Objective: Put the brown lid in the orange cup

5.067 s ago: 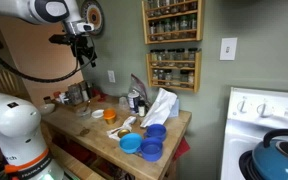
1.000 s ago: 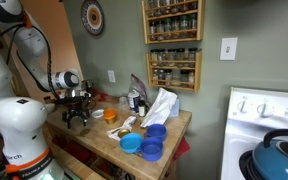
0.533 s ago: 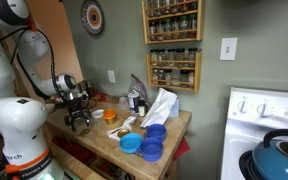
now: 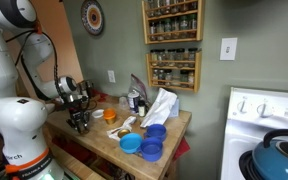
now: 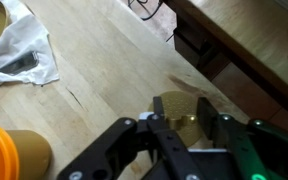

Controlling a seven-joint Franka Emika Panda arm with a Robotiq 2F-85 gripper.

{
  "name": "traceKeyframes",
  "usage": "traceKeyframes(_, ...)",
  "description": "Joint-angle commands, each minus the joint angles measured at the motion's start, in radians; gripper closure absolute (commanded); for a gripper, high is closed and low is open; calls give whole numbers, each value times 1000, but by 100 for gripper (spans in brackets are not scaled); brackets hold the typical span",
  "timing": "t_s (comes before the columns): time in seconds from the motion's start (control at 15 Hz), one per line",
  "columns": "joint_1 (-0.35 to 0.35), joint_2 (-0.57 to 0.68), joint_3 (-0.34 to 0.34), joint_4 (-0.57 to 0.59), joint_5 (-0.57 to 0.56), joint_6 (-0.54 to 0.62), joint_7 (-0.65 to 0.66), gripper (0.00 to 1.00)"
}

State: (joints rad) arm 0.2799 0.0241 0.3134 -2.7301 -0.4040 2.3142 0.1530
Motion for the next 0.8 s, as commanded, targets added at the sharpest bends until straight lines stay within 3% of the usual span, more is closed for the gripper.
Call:
traceKeyframes(0.0, 22, 29, 3, 23, -9, 4, 22, 76)
traceKeyframes(0.2, 31, 35, 2, 35, -11, -2, 23, 78)
traceKeyframes(0.47, 34, 31, -2, 40, -11, 0, 25, 99)
traceKeyframes(0.73, 13, -31, -17, 20, 51, 5, -27, 96)
